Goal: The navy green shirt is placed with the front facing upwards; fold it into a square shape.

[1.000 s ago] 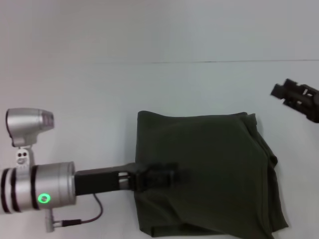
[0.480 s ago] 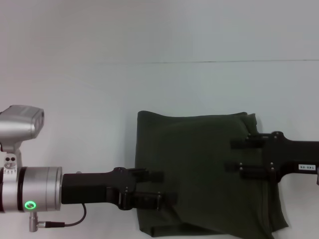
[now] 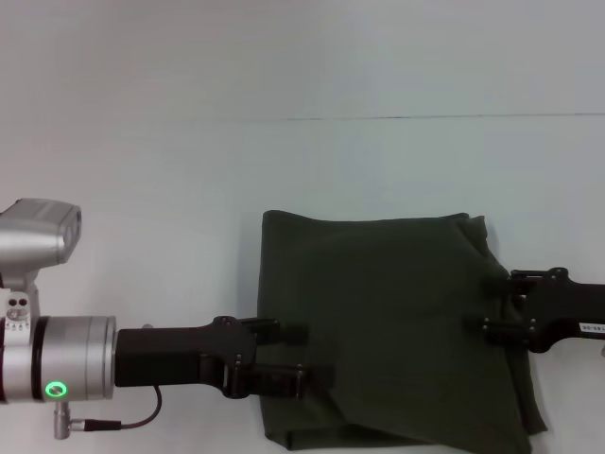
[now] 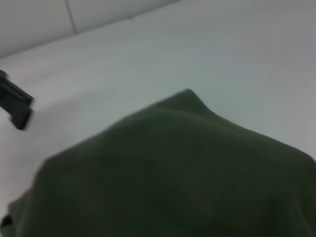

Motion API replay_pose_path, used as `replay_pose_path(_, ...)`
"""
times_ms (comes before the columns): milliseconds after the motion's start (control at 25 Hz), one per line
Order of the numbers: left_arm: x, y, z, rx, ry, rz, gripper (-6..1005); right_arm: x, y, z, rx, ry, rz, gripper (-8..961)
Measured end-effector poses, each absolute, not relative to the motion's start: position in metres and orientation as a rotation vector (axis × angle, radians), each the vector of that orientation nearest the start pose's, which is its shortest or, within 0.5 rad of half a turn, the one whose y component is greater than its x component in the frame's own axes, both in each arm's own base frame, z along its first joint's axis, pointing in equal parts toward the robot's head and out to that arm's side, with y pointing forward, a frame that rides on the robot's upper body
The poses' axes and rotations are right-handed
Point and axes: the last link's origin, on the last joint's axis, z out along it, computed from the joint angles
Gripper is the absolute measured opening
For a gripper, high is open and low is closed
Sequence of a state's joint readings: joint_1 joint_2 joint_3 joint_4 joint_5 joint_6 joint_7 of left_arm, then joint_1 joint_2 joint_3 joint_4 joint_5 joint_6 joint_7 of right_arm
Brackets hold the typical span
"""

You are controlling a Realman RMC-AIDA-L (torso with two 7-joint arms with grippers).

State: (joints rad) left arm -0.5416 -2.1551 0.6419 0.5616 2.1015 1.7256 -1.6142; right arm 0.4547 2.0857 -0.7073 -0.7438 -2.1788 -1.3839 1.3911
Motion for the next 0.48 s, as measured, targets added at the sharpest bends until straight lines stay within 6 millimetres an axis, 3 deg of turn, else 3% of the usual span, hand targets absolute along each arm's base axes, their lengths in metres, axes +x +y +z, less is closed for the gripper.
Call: replay_pose_path(480, -0.241, 0.287, -0.043, -2.881, -1.101, -0.92, 936, 0.329, 0.322, 0.024, -2.518, 0.64, 0.343, 673)
